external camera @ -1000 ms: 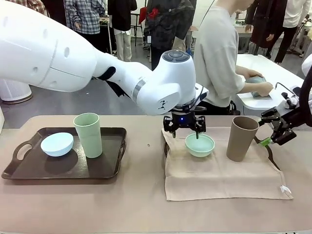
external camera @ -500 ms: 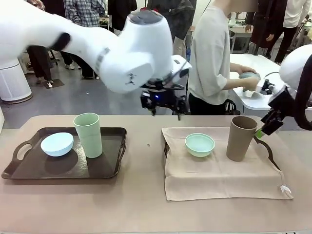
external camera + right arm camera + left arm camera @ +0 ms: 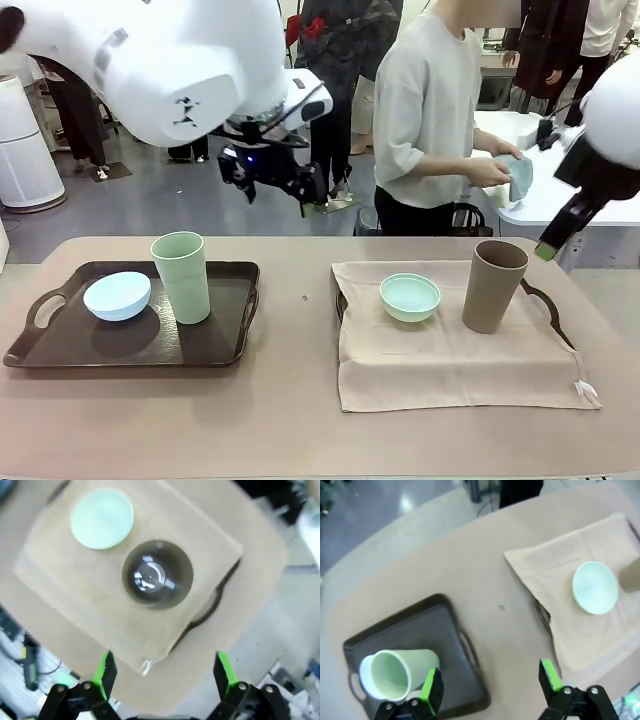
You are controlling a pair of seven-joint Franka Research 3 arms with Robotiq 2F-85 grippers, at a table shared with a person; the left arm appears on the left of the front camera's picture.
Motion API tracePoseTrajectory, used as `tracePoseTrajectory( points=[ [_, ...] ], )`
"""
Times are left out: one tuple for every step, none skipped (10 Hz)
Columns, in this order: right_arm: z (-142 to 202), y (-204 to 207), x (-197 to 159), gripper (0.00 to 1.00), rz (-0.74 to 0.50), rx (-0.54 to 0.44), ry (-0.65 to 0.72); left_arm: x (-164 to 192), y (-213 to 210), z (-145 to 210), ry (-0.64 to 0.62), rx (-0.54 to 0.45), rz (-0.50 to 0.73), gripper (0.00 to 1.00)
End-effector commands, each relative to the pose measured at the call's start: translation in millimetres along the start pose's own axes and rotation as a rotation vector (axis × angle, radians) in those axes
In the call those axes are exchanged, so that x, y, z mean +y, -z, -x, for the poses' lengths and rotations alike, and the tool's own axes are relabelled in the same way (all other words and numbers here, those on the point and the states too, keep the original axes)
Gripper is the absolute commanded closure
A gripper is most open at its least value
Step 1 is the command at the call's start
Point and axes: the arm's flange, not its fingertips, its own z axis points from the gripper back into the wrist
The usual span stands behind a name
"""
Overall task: Set up a tray with a mat and arrange the tableware.
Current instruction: Place the Picnic Bowl and Reusable plastic cup back onto the Handle tray in front of the human's position.
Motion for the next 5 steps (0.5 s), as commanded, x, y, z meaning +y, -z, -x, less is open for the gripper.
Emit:
tracePoseTrajectory(
  points=[
    [-10, -38, 4, 0.0, -0.044, -0.011, 0.029, 10, -7, 9, -0.011, -0.003, -0.06, 0.0],
    [-16, -47, 5, 0.0, -0.056, -0.022, 0.025, 14, -13, 9, -0.036, -0.001, -0.087, 0.0],
    [0, -27, 3, 0.0, -0.008, -0.01, 0.015, 8, -7, 2, -0.012, -0.002, -0.02, 0.0],
    [0, -27, 3, 0.0, -0.008, -0.01, 0.015, 8, -7, 2, -0.012, -0.002, -0.02, 0.0],
    [0, -27, 3, 0.0, -0.008, -0.01, 0.015, 8, -7, 2, -0.012, -0.002, -0.02, 0.0]
  ],
)
